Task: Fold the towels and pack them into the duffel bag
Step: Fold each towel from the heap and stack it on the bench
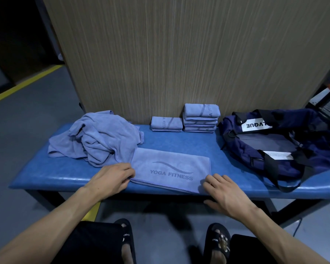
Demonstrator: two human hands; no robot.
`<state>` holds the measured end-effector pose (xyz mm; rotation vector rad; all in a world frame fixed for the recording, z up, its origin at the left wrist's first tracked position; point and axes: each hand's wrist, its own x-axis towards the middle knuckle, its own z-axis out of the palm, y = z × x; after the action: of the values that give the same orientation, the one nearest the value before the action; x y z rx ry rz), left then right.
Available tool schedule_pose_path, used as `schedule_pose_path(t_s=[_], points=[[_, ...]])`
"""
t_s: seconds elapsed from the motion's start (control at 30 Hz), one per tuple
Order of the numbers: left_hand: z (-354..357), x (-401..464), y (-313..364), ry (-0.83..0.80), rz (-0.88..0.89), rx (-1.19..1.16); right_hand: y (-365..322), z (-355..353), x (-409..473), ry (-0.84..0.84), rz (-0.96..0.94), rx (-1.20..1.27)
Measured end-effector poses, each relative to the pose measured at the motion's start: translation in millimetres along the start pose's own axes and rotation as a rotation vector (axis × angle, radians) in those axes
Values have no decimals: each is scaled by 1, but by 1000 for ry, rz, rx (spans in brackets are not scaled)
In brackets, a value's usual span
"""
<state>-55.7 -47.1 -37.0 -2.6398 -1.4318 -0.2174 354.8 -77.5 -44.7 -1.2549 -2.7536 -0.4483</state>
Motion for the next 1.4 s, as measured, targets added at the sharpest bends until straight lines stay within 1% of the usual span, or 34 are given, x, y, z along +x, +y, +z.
schedule_pose_path(t_s=[0.07,0.17,0.23,0.3,0.37,0.43,0.53,0.63,0.73,0.77,0.83,0.9,0.97,1.03,1.07,1.13,1.17,1.3,1.4], points=[[1,0,0,4,-4,0,-4,2,3,-5,37,-57],[1,0,2,7,-20,6,-8,6,7,73,63,-91],[2,0,1,23,-21,12,-11,8,7,114,75,-63],[0,0,1,30,-26,2,-10,7,5,131,105,18],[-6,-1,2,56,-30,-32,-4,2,4,140,176,194],[-18,-1,5,91,-65,-112,2,-8,3,166,293,455],[-40,2,11,183,-163,-339,12,-24,5,275,483,831],[-64,15,23,347,-284,-575,25,-38,13,410,607,1201],[-84,39,35,502,-413,-875,36,-48,32,591,781,1395],[-86,49,35,518,-444,-924,39,-49,39,625,843,1445],[-79,69,28,486,-478,-969,45,-43,56,631,970,1475],[-59,86,18,387,-554,-1045,49,-28,72,574,1045,1392],[-28,98,11,261,-672,-1118,50,-5,84,459,1096,1328],[9,104,5,185,-782,-1104,49,18,92,324,1157,1268],[24,105,2,173,-830,-1056,50,25,95,263,1185,1233],[37,110,-1,203,-907,-933,52,27,101,162,1223,1201],[38,113,-1,231,-915,-880,53,24,102,99,1212,1189],[34,119,5,310,-899,-759,50,14,106,-159,1059,1074],[40,114,2,340,-918,-740,39,13,103,-257,996,884]])
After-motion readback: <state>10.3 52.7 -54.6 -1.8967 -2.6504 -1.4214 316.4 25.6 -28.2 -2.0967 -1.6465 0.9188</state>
